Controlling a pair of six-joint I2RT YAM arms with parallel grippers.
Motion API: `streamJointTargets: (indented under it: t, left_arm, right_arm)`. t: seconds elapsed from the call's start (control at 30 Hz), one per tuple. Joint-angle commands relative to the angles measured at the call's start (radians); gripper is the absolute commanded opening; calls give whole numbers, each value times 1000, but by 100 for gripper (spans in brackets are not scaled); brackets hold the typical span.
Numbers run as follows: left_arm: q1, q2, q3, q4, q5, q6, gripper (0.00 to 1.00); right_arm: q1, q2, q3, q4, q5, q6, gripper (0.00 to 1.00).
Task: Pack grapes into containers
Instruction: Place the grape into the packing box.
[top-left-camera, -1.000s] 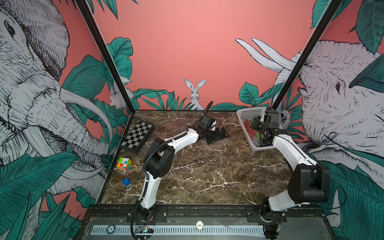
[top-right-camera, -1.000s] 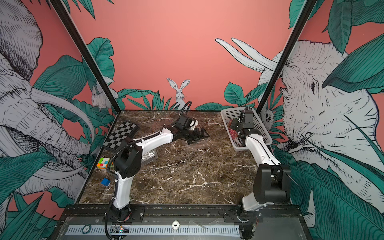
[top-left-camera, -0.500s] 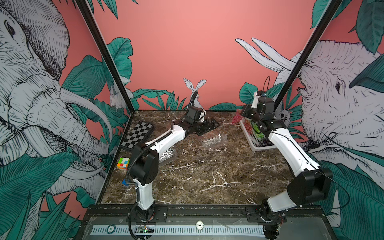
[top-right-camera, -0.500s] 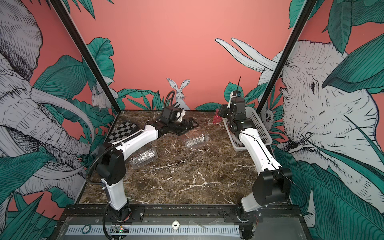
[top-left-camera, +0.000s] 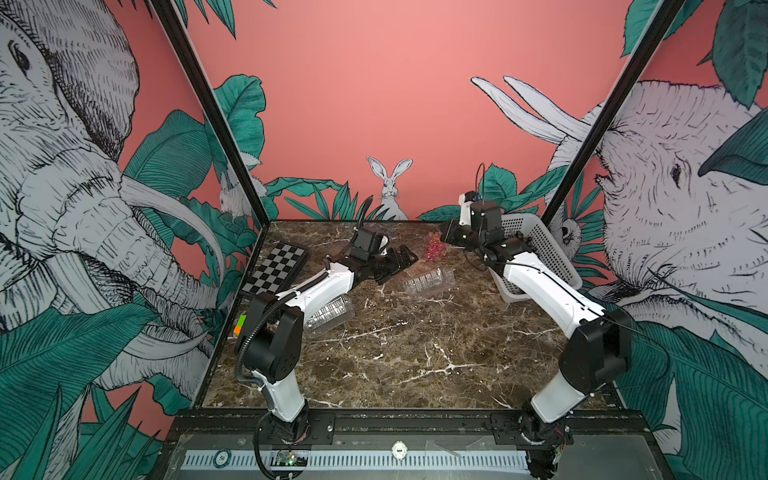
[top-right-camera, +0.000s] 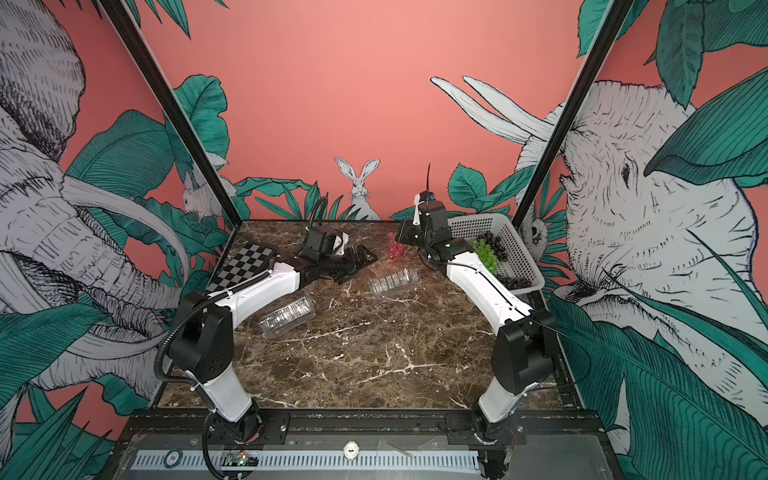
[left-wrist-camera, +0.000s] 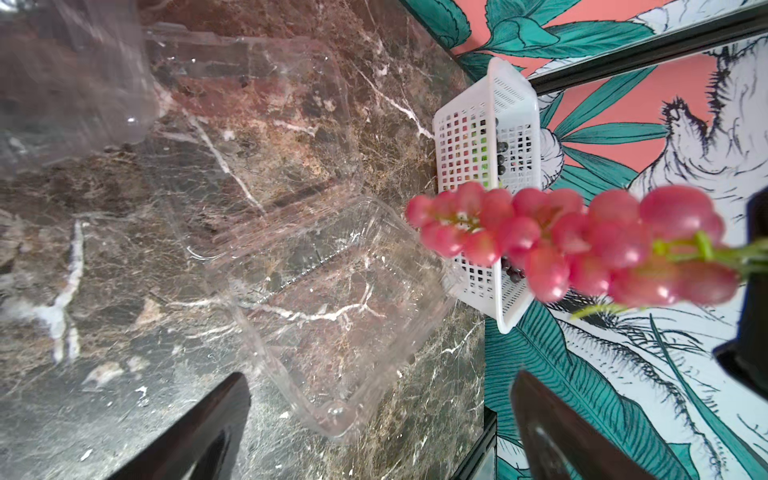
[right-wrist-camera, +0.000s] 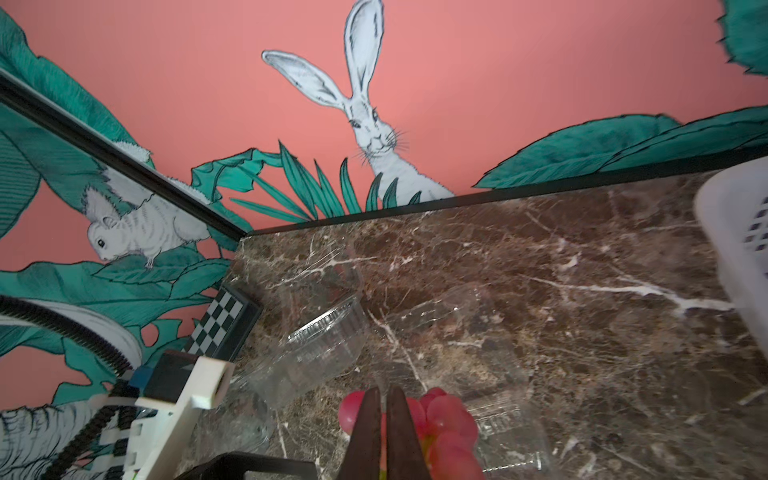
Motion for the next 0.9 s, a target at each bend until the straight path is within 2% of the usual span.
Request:
streamJointTargets:
  t: [0.0,0.47,0.87]
  left_arm:
    - [11,-60,-31,47,-11,-27,100]
    - [24,-40,-81,73,-10,-62,99]
    - [23,58,-82,78,6,-54,100]
  right_arm:
    - [31,0,-26,62,-42,38,0]
    - [64,10,-336,161,-93,110,0]
    - [50,43,-467,181,-72,92,0]
